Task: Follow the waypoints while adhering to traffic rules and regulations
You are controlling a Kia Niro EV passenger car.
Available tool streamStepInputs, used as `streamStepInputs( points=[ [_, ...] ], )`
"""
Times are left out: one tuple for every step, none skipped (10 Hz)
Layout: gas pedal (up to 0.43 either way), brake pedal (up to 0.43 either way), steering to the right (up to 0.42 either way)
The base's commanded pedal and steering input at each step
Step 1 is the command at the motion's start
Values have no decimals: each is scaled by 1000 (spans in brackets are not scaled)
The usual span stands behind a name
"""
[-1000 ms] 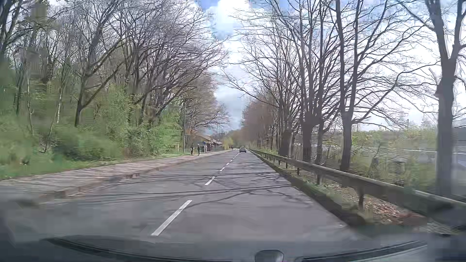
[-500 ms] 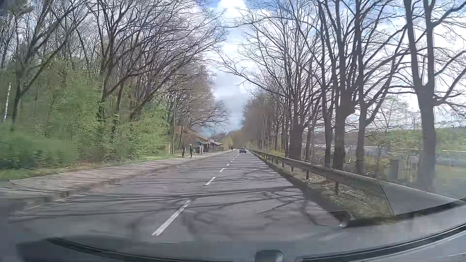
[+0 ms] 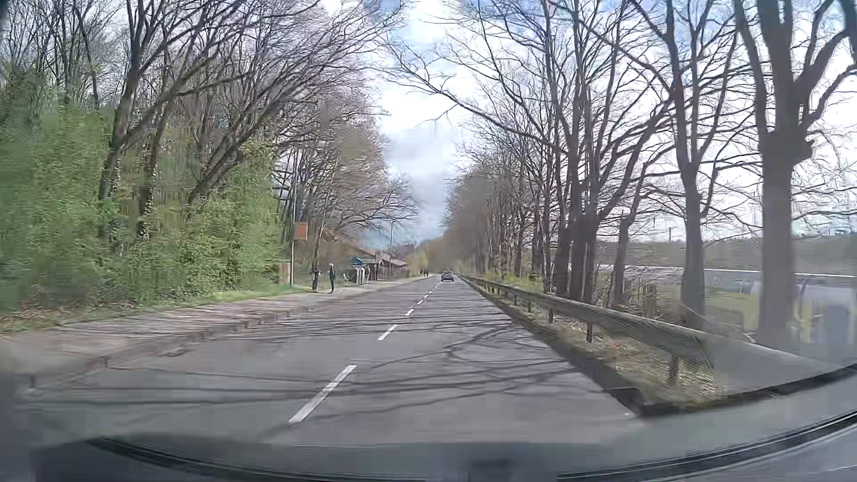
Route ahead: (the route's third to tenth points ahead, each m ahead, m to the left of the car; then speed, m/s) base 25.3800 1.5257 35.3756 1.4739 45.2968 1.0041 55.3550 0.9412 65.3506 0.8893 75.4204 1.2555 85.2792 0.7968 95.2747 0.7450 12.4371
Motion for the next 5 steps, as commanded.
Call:
streamStepInputs(
  points=[
    [110,0,0],
    [110,0,0],
    [110,0,0],
    [98,0,0],
    [79,0,1]
  ],
)
